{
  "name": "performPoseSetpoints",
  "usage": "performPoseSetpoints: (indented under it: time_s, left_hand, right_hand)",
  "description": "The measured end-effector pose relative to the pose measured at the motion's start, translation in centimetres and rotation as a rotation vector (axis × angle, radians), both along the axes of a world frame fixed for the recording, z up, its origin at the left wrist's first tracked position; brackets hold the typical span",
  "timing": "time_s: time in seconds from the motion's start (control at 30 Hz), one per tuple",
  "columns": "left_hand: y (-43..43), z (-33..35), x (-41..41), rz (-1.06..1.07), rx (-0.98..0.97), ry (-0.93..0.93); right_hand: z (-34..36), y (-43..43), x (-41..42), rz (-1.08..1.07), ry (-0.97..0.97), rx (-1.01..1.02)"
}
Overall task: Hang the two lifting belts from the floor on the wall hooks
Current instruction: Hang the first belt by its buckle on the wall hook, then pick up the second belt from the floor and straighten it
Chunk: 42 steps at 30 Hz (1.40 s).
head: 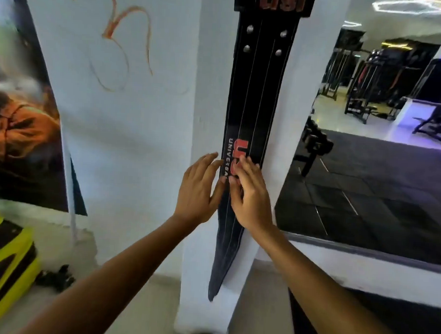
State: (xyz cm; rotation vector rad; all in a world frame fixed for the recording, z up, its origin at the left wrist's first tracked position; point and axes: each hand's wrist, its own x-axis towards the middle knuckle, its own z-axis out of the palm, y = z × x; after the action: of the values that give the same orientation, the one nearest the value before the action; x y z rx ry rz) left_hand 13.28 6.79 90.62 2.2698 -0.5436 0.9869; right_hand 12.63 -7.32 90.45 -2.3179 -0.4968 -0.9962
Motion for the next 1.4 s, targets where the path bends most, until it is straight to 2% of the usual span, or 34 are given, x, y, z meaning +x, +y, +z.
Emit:
performPoseSetpoints:
  time_s: [0.3,0.5,0.67,0.8,0.93,1.07,1.17,1.27,1.33,1.4]
  left_hand:
    - [2.3,-19.7,-5.1,0.102,0.040,0.417]
    - [3.9,-33.4,-9.7,0.212,0.031,0.806]
    - [4.2,-47.5,-13.3,0.283,-0.005,1.078]
    - [3.4,-59.1,-13.5,0.277,-0.034,1.198]
    - [1.3,-69.9,-11.1,0.341,-0.180,1.281]
    - [-1.4,-79.6,-7.7,0.374,-0.350,1.383]
    - [-3.2,-85.8,-4.4,0.428,-0.608,1.445]
    - [-4.6,-90.3,-0.7,0.466,-0.916,1.467]
    - [-5.4,-92.3,1.4,0.476,-0.999,1.514]
    - [-6.0,-92.9,2.8,0.466,-1.125,1.565]
  right_hand:
    - [-18.4,1.3,-4.8,0.023,0.490,-0.051]
    - [-31.7,2.3,-7.4,0.143,0.719,-0.089]
    - [-46.3,2.8,-8.6,0.181,0.943,-0.138]
    - [-58.0,2.4,-7.7,0.172,1.061,-0.208]
    - [-69.8,1.7,-5.1,0.121,1.070,-0.264]
    - [-80.0,-0.4,-2.1,-0.028,0.996,-0.354]
    - [-85.8,-2.7,0.4,-0.197,0.951,-0.410]
    - [-89.7,-5.4,3.0,-0.351,0.967,-0.557]
    - [-91.5,-7.2,3.9,-0.321,0.990,-0.639]
    - [-92.3,-8.2,3.6,-0.217,1.040,-0.550]
